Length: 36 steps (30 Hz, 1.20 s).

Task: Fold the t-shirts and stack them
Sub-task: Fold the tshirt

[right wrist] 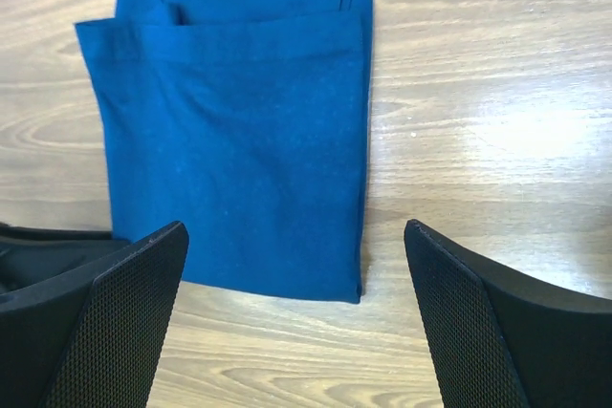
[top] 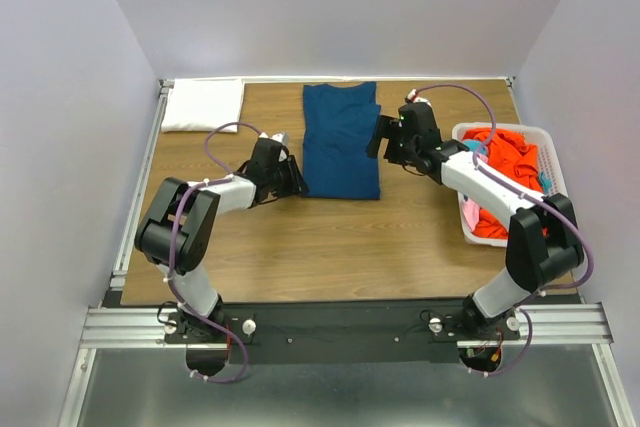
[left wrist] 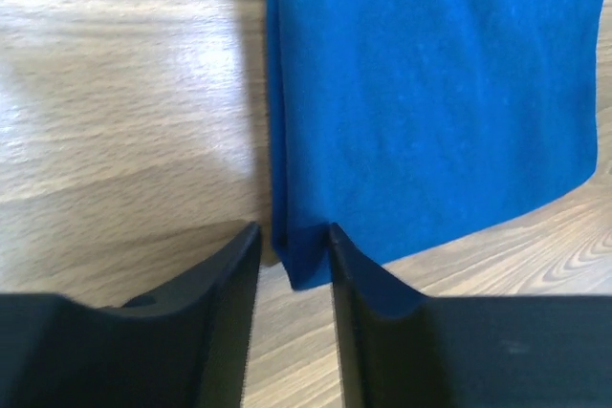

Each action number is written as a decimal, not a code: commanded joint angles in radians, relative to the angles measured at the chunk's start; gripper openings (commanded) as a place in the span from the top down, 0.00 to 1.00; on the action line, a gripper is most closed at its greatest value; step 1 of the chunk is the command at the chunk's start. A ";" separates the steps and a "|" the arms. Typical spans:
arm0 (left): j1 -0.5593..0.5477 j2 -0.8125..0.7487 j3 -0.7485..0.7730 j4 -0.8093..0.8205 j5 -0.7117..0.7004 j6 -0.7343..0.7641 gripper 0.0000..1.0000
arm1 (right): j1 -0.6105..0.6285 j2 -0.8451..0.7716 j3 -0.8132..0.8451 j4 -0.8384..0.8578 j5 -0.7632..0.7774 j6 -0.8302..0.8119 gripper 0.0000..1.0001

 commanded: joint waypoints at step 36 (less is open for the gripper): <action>-0.034 -0.001 -0.052 0.003 0.000 -0.011 1.00 | -0.015 0.155 -0.211 0.043 -0.160 0.133 0.57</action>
